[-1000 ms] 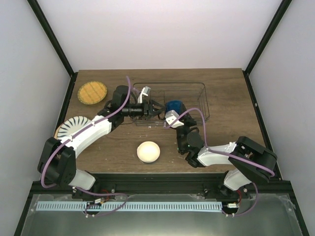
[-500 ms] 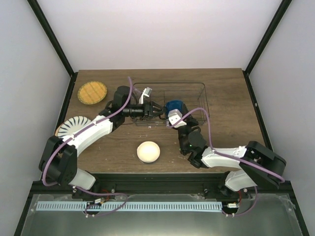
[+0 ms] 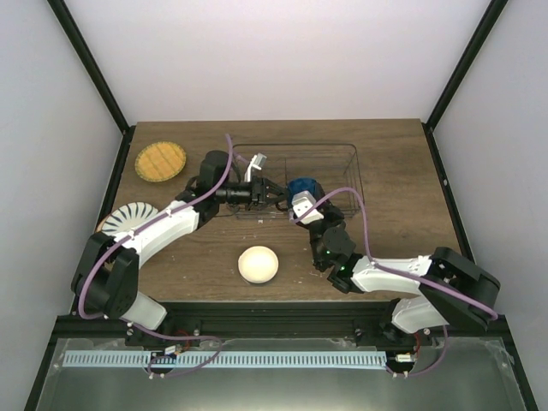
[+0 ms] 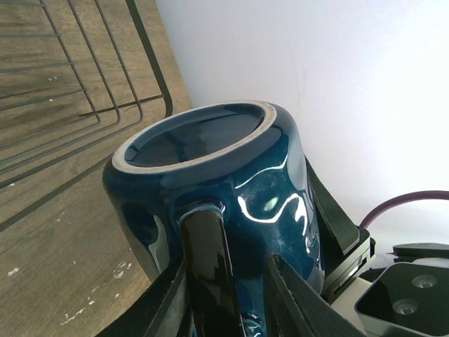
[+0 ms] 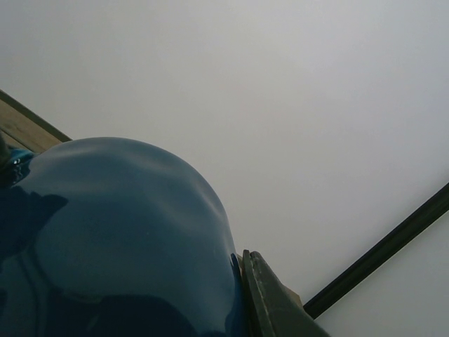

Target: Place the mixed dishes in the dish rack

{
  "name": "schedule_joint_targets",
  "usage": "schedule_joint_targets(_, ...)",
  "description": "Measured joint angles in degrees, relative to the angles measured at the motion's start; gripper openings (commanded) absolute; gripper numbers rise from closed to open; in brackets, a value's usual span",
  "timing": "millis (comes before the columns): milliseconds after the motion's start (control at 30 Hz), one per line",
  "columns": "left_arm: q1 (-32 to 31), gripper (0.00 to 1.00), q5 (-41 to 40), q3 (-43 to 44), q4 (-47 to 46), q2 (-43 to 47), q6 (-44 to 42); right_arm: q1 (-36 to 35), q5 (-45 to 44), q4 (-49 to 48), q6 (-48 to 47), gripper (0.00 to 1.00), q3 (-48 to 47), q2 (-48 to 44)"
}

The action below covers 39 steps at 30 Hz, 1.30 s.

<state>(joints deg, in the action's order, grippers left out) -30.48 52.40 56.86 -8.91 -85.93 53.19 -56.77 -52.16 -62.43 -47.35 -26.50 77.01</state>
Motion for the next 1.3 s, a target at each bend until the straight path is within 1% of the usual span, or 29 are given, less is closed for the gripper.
schedule_joint_targets(267,0.5,0.17,-0.1,-0.3,-0.4,-1.1,0.7,0.0,-1.2,-7.2,-4.3,0.01,0.0,4.6)
schedule_joint_targets(367,0.8,0.07,-0.3,-0.4,0.2,-1.1,1.8,0.0,-1.2,-9.3,-5.8,0.01,0.0,5.9)
schedule_joint_targets(433,0.8,0.00,-0.5,-0.4,1.3,-1.1,4.1,-0.1,-1.1,-9.7,-7.6,0.01,0.0,6.2)
schedule_joint_targets(867,0.9,0.00,-1.0,-0.4,2.7,-1.1,2.6,-0.1,-1.2,-12.1,-8.3,0.02,0.1,7.9)
schedule_joint_targets(1167,0.9,0.00,-2.5,1.8,7.2,-1.0,-2.4,0.0,-1.2,-11.8,-7.1,0.22,0.1,8.5)
schedule_joint_targets(1300,0.8,0.00,-2.8,2.1,6.4,-1.2,-4.6,0.7,-0.7,-9.0,-4.6,0.24,0.1,7.5)
